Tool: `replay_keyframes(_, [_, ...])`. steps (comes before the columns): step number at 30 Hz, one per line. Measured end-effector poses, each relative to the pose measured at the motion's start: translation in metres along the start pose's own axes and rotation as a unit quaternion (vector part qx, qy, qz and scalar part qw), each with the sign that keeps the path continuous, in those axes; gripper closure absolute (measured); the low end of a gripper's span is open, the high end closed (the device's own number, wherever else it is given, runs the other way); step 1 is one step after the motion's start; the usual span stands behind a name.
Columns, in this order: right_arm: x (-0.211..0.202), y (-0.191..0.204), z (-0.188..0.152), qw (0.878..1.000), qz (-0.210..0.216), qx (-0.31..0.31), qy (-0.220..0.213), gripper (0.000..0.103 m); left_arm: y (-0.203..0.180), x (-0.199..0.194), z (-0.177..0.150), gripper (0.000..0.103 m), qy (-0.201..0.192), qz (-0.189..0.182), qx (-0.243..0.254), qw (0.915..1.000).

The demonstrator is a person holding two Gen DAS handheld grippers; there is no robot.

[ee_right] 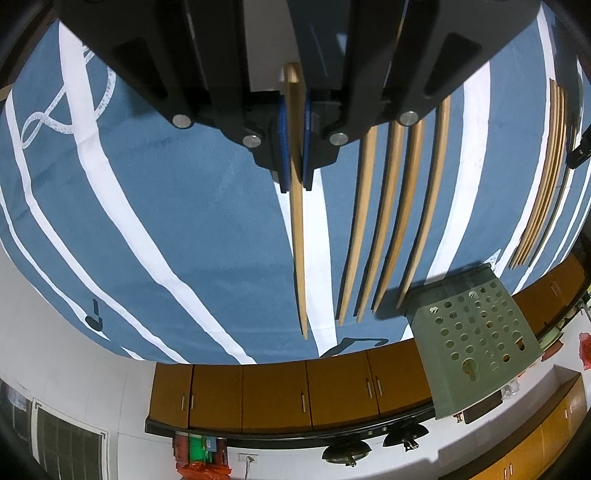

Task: Organize utensils
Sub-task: 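Lift the held chopsticks with both tools and carry them over the green holder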

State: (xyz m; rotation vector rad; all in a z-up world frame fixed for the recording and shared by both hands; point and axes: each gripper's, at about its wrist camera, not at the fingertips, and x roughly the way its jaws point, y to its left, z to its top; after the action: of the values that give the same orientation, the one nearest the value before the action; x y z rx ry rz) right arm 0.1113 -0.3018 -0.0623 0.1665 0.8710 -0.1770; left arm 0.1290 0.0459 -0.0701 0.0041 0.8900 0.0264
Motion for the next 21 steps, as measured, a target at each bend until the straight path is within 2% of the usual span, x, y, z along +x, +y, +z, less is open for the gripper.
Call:
replay_keyframes(4, [-0.013,-0.003,0.006,1.0,0.003,0.001,-0.021,0.095,0.006,-0.007,0.005,0.095,-0.003,-0.011,-0.005,0.9999])
replay_keyframes(9, [-0.055,-0.007,0.034,0.996,0.013,0.006,-0.091,0.095,0.015,-0.045,0.031,0.095,-0.067,-0.015,-0.016,0.9975])
replay_keyframes(16, [-0.096,-0.001,0.068,0.986,0.024,-0.003,-0.168,0.095,0.022,-0.095,0.072,0.095,-0.16,-0.01,-0.026,0.9868])
replay_keyframes(21, [-0.124,0.006,0.099,0.975,0.041,0.0,-0.218,0.095,0.021,-0.115,0.101,0.096,-0.198,-0.017,-0.03,0.9797])
